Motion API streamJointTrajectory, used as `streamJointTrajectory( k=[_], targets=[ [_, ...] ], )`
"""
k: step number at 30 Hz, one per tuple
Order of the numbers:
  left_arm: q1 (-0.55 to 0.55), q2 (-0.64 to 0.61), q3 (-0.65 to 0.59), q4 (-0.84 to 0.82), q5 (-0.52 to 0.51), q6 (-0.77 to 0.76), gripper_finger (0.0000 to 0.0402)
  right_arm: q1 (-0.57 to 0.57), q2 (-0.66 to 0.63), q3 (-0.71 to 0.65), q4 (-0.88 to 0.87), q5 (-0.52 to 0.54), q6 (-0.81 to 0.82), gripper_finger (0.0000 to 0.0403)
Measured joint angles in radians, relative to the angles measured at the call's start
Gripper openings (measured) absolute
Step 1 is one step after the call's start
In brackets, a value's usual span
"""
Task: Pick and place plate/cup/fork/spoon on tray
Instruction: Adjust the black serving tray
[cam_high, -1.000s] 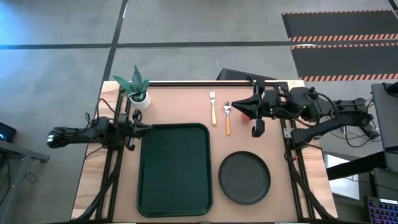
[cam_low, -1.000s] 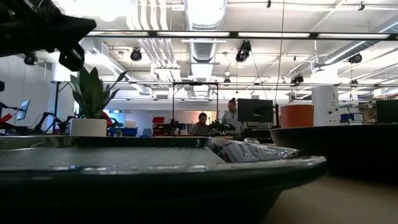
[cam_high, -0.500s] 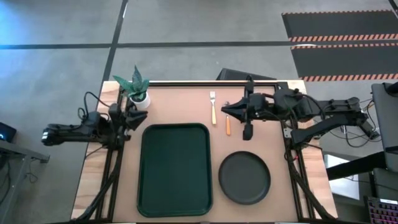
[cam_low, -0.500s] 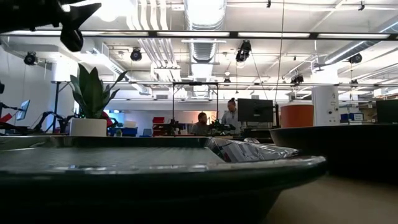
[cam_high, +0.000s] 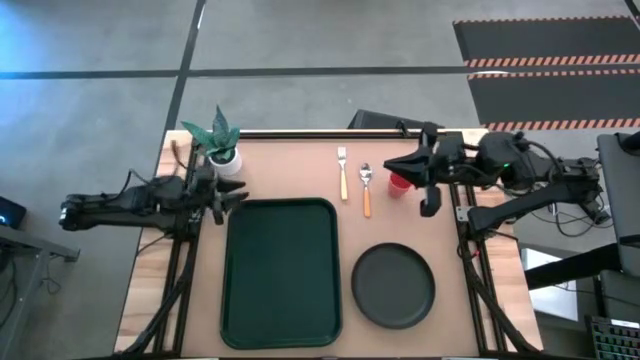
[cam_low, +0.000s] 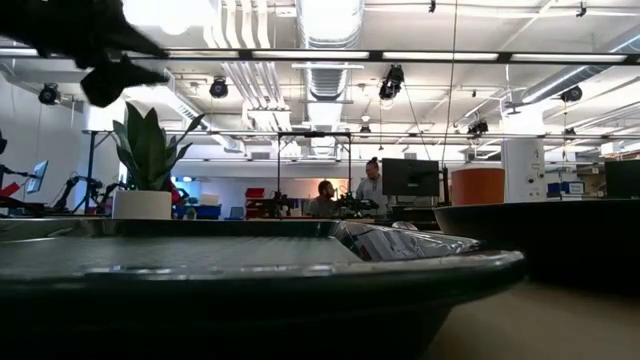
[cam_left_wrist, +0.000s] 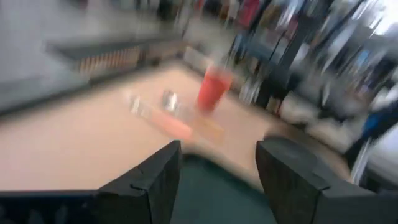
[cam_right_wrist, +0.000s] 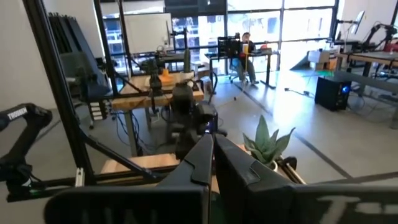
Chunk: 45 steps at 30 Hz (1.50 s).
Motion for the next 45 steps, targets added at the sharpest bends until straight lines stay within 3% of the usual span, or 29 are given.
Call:
streamJointTrajectory(
  k=[10, 16, 20, 32, 38, 45],
  targets=[
    [0.000, 0.212, 0.128, -0.439, 0.034, -0.120, 0.0182, 0.000, -0.069, 0.000, -0.095, 0.001, -0.013, 0.0009],
    [0.000, 0.417, 0.153, -0.711, 0.144, -0.346, 0.0182, 0.000, -0.113, 0.000, -0.154, 0.001, -0.023, 0.0009],
    [0.000, 0.553, 0.150, -0.707, 0.220, -0.420, 0.0182, 0.000, -0.141, 0.000, -0.190, 0.001, -0.054, 0.0009],
    [0.000, 0.883, 0.188, -0.716, 0.257, -0.454, 0.0182, 0.000, -0.180, 0.000, -0.286, 0.001, -0.079, 0.0009],
    [0.000, 0.952, 0.235, -0.697, 0.321, -0.500, 0.0182, 0.000, -0.180, 0.000, -0.296, 0.001, -0.078, 0.0009],
    [-0.001, 0.950, 0.304, -0.683, 0.380, -0.536, 0.0182, 0.000, -0.180, 0.000, -0.297, 0.001, -0.089, 0.0009]
  ],
)
